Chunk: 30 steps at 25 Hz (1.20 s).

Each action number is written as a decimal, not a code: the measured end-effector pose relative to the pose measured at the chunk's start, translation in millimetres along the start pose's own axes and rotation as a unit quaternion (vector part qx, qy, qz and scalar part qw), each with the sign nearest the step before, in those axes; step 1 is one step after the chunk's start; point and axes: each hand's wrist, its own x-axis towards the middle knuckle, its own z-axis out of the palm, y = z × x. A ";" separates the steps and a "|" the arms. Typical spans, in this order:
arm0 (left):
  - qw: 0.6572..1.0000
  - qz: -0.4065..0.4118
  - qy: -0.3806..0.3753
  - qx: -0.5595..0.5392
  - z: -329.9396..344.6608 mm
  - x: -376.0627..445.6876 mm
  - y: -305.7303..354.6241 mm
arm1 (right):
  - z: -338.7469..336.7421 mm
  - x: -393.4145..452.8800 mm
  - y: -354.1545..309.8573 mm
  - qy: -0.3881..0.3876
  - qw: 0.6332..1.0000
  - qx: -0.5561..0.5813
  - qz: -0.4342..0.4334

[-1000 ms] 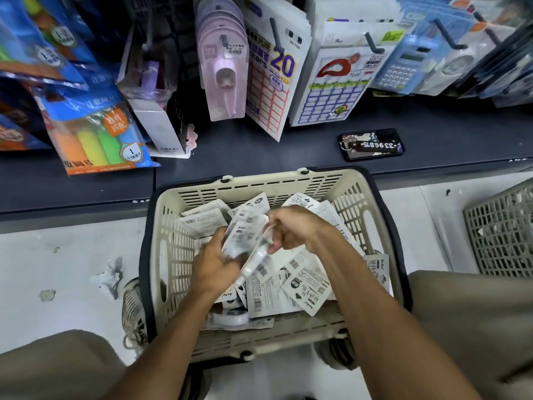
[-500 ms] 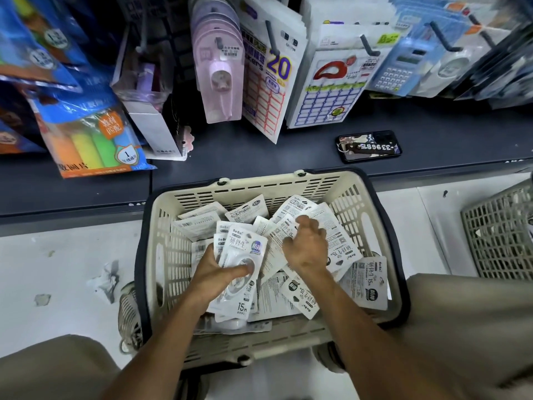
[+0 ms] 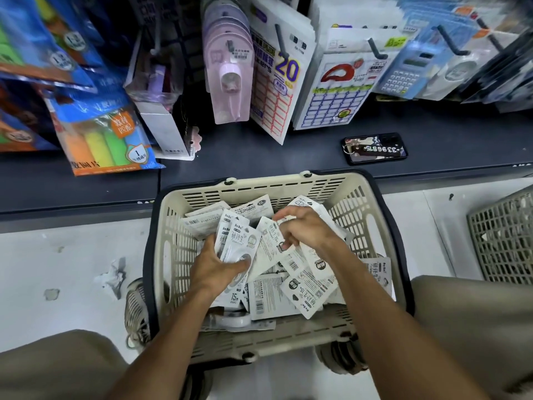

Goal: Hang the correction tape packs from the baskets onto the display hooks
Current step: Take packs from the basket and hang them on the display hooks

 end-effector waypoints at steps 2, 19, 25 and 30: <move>1.000 -0.001 -0.007 0.012 0.0 -0.1 -1.0 | 2.7 -1.4 0.0 -0.038 0.999 -0.022 0.028; 1.000 0.002 -0.015 -0.013 -8.3 -4.8 2.1 | 4.2 -1.6 13.7 -0.007 0.999 -0.036 0.032; 0.997 0.015 -0.058 -0.054 -12.3 -4.8 5.0 | -35.0 -15.8 -49.7 -0.267 0.955 -0.123 0.045; 0.969 0.010 -0.232 -0.079 -10.1 -8.4 15.6 | 2.7 -7.7 -9.1 -0.149 0.982 -0.012 0.113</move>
